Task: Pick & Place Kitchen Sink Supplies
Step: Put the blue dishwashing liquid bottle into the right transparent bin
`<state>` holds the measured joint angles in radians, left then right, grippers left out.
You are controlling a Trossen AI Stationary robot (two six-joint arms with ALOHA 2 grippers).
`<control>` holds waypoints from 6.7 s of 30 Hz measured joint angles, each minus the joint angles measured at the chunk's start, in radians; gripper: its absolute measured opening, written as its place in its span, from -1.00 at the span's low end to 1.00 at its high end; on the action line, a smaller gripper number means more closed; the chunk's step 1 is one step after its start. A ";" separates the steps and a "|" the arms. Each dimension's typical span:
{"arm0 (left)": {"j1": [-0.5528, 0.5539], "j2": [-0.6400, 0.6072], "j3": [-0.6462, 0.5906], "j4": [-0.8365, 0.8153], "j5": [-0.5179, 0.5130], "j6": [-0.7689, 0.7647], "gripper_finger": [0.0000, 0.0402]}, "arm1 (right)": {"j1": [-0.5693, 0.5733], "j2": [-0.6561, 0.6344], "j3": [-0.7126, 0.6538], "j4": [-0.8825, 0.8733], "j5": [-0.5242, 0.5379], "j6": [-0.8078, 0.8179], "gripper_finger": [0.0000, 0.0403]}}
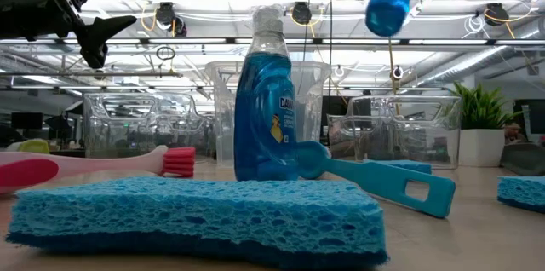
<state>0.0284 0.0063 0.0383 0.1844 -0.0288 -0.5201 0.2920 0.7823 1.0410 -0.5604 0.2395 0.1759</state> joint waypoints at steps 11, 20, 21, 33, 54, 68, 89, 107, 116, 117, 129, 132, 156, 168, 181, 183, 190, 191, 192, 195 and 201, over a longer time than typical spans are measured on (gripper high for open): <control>0.000 0.000 0.000 0.000 0.000 -0.002 0.20 | -0.010 -0.049 0.002 0.011 0.439 0.060 -0.38; 0.000 0.000 0.000 0.000 0.000 -0.005 0.20 | -0.025 0.019 0.002 0.010 0.774 0.126 -0.38; 0.000 0.000 0.000 0.001 -0.001 -0.006 0.20 | -0.032 0.028 0.002 0.010 0.779 0.126 -0.38; 0.000 0.000 0.000 0.004 -0.014 -0.009 0.20 | -0.181 0.130 0.002 -0.033 0.522 0.021 -0.38; 0.000 0.000 0.000 0.004 -0.035 -0.008 0.20 | -0.581 0.326 0.001 0.055 -0.026 -0.422 -0.38; 0.000 0.000 0.000 0.004 -0.036 0.018 0.20 | -0.783 0.432 -0.023 0.142 -0.258 -0.537 -0.38; 0.000 0.000 0.000 0.004 -0.077 0.014 0.20 | -0.869 0.432 -0.203 0.380 -0.337 -0.529 -0.38; 0.000 0.000 0.000 0.004 -0.077 0.018 0.20 | -0.887 0.432 -0.240 0.442 -0.346 -0.509 -0.26; 0.000 0.000 0.000 0.004 -0.077 0.012 0.20 | -0.887 0.432 -0.240 0.442 -0.345 -0.510 -0.27; 0.000 0.000 0.000 0.004 -0.077 0.012 0.20 | -0.887 0.432 -0.240 0.441 -0.345 -0.510 -0.26; 0.000 0.000 0.000 0.004 -0.077 0.014 0.20 | -0.887 0.430 -0.238 0.445 -0.338 -0.510 -0.20; 0.000 0.000 0.000 0.004 -0.077 0.013 0.20 | -0.887 0.430 -0.238 0.444 -0.337 -0.510 -0.17; 0.000 0.000 0.000 0.004 -0.077 0.019 0.20 | -0.817 0.127 -0.238 0.406 -0.319 -0.426 -0.08; 0.000 0.000 0.000 0.004 -0.077 0.018 0.20 | -0.654 -0.107 -0.238 0.229 -0.323 -0.203 -0.14; 0.000 0.000 0.000 0.004 -0.078 0.017 0.20 | -0.573 -0.251 -0.238 0.189 -0.574 0.005 -0.27; 0.000 0.000 0.000 0.004 -0.077 0.018 0.20 | -0.566 -0.266 -0.238 0.156 -0.589 0.008 -0.32; 0.000 0.000 0.000 0.004 -0.077 -0.025 0.20 | -0.552 -0.336 -0.238 0.058 -0.584 -0.003 -0.52; 0.000 0.000 0.000 0.004 -0.078 -0.029 0.20 | -0.552 -0.347 -0.238 0.048 -0.583 -0.004 -0.54; 0.000 0.000 0.000 0.004 -0.078 -0.031 0.20 | -0.552 -0.358 -0.238 0.042 -0.583 -0.004 -0.57; 0.000 0.000 0.000 0.004 -0.077 -0.032 0.20 | -0.552 -0.397 -0.238 0.021 -0.580 -0.001 -0.65; 0.000 0.000 0.000 0.004 -0.078 -0.031 0.20 | -0.552 -0.473 -0.239 -0.069 -0.523 0.028 -0.79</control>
<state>0.0282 0.0063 0.0383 0.1886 -0.1065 -0.5514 -0.2596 0.3097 0.8024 -0.6294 -0.2838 0.2039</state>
